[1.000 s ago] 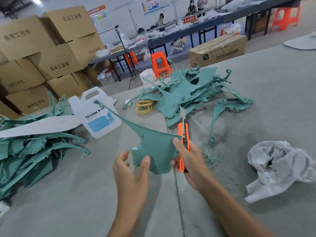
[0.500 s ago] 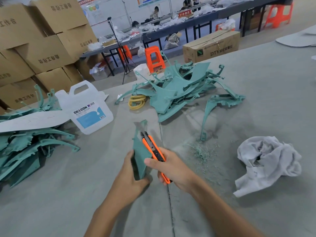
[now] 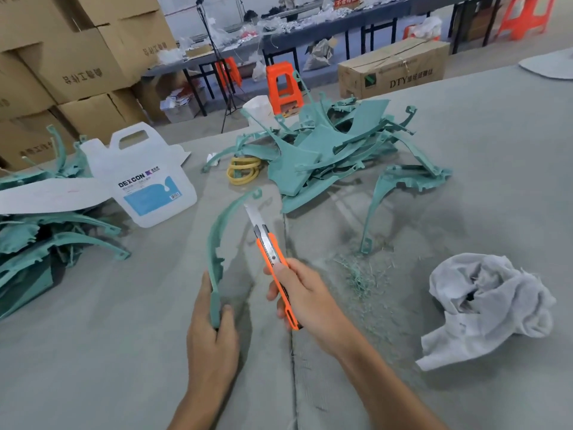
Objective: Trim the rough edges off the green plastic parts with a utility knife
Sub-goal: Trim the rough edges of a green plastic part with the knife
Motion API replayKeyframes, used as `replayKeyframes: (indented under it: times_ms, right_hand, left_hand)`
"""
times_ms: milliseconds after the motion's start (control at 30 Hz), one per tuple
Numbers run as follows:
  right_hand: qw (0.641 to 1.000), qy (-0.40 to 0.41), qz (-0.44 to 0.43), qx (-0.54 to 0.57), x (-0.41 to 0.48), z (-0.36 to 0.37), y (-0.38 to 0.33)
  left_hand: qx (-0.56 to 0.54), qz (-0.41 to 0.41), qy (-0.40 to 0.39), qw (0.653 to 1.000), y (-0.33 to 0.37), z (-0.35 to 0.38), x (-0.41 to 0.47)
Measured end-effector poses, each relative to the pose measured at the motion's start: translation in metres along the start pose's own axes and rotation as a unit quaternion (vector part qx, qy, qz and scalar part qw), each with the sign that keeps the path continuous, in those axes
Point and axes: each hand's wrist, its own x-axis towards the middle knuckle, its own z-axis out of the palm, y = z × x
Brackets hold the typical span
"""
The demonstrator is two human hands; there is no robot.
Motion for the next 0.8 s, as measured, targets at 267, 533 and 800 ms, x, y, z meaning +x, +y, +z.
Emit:
replayKeyframes:
  times_ms: [267,533,800]
  right_hand:
    - [0.983,0.011,-0.108,-0.146,0.002,-0.004,0.006]
    - [0.838,-0.044,-0.13,-0.528,-0.001,-0.012,-0.023]
    - [0.751,0.027,-0.109,-0.651,0.062,-0.022,-0.051]
  left_hand:
    - [-0.002,0.015,-0.028,1.0,-0.003,-0.01,0.034]
    - [-0.004,0.011,-0.093,0.996,-0.008,-0.018,0.045]
    - [0.032,0.046,-0.134,0.989,-0.016,-0.032,0.031]
